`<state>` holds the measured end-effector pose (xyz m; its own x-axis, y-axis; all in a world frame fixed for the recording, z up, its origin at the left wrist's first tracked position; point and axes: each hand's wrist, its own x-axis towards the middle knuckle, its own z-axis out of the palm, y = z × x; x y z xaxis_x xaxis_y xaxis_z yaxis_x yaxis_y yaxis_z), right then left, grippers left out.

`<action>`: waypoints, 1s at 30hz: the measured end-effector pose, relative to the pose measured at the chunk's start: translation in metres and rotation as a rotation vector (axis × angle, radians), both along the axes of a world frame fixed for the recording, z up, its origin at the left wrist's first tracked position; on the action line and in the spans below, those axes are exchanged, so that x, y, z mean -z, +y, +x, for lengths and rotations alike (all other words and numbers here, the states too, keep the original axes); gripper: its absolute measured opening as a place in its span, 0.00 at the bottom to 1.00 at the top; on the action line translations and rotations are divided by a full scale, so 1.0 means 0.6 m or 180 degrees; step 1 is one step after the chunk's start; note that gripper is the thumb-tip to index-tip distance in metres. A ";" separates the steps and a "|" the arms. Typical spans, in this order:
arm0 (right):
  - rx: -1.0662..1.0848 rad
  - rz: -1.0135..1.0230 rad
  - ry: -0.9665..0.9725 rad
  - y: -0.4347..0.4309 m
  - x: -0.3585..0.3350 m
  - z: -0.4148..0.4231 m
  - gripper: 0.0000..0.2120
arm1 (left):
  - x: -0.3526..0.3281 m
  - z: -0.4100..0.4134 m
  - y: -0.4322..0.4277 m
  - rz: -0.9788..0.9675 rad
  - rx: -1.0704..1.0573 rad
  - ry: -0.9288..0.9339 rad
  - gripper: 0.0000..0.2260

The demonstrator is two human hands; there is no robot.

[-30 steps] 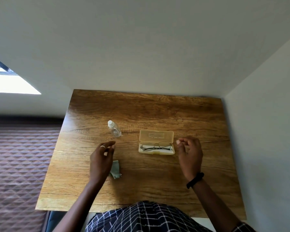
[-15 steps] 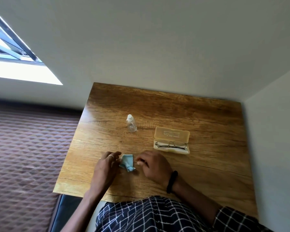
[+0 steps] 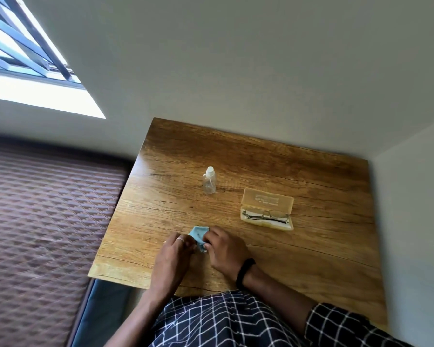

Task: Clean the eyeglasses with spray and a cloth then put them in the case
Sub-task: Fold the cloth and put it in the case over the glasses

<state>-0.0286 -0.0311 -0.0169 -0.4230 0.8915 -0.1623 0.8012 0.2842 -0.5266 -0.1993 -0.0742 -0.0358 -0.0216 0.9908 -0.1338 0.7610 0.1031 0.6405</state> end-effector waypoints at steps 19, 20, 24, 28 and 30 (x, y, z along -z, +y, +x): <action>0.0903 -0.0759 0.0946 -0.023 -0.050 0.039 0.07 | -0.071 0.013 0.026 0.0064 0.0663 -0.0466 0.05; 0.0941 -0.0742 0.0953 -0.024 -0.056 0.042 0.06 | -0.079 0.014 0.028 0.0033 0.0688 -0.0495 0.04; 0.1106 -0.0574 0.1124 -0.024 -0.081 0.059 0.04 | -0.114 0.017 0.037 -0.0200 0.0777 -0.0692 0.05; 0.1122 -0.0307 0.1435 -0.019 -0.126 0.078 0.04 | -0.158 0.018 0.050 -0.0136 0.0973 -0.0771 0.04; 0.1148 -0.0254 0.1649 -0.011 -0.154 0.089 0.05 | -0.181 0.023 0.059 -0.0055 0.1069 -0.0881 0.03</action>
